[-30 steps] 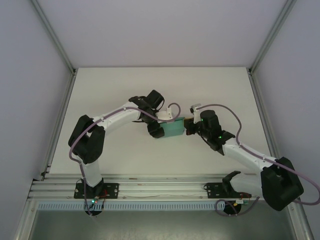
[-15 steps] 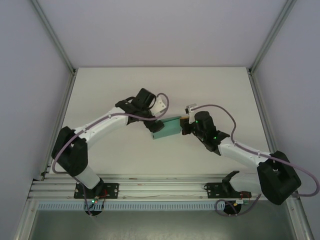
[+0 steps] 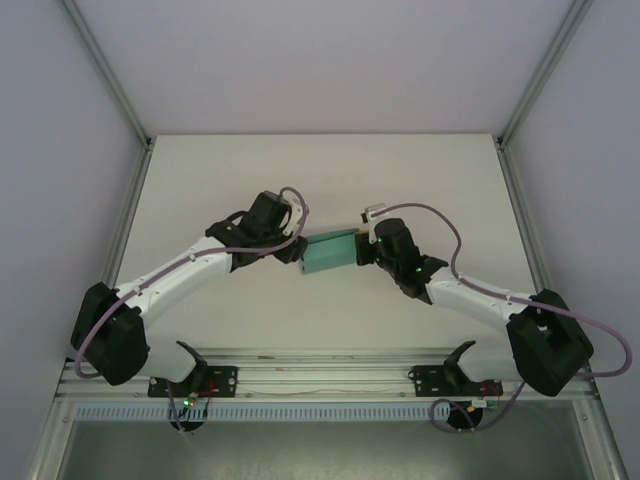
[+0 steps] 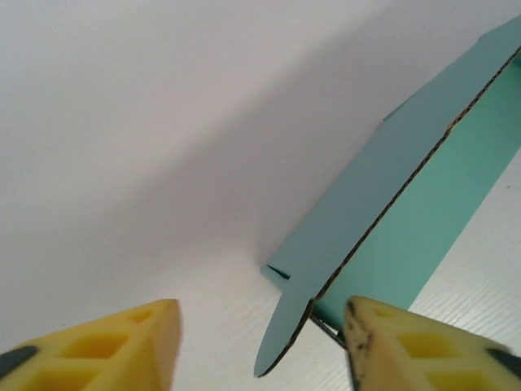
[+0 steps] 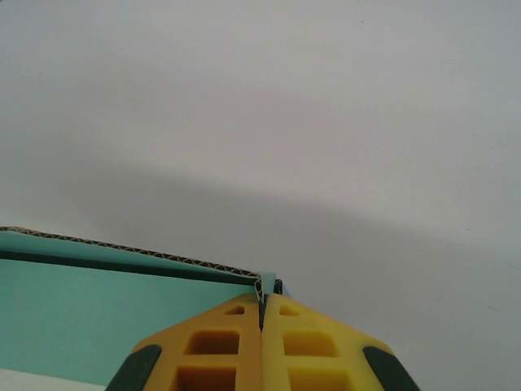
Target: Assemble paper box
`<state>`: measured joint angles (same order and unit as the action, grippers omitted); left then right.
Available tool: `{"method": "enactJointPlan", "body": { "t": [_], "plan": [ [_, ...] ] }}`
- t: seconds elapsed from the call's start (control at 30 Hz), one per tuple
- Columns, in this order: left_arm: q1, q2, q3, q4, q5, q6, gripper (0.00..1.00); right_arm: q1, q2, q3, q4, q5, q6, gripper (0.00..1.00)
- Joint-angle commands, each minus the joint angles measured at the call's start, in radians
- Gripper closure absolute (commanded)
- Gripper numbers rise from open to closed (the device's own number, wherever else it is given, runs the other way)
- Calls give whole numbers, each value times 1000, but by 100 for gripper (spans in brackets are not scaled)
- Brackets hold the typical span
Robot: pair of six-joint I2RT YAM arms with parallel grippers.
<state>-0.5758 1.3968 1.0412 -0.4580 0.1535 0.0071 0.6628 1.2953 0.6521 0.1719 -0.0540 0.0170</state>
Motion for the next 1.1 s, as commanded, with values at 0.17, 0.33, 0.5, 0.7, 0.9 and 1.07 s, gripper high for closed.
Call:
{"method": "enactJointPlan", "body": {
  "t": [0.17, 0.33, 0.5, 0.7, 0.9, 1.07],
  "plan": [
    [0, 64, 51, -25, 29, -52, 63, 58, 12, 1, -217, 88, 47, 100],
    [-2, 42, 50, -48, 8, -103, 67, 85, 41, 33, -264, 141, 62, 100],
    [-7, 41, 63, -92, -23, -144, 75, 100, 61, 67, -305, 171, 84, 100],
    [-14, 54, 77, -105, -57, -277, 92, 106, 81, 106, -347, 186, 148, 100],
    [-39, 76, 48, -28, -45, -534, 100, 157, 88, 144, -402, 285, 256, 100],
    [-96, 86, -11, 18, -177, -554, 100, 167, 46, 100, -352, 288, 328, 100]
  ]
}}
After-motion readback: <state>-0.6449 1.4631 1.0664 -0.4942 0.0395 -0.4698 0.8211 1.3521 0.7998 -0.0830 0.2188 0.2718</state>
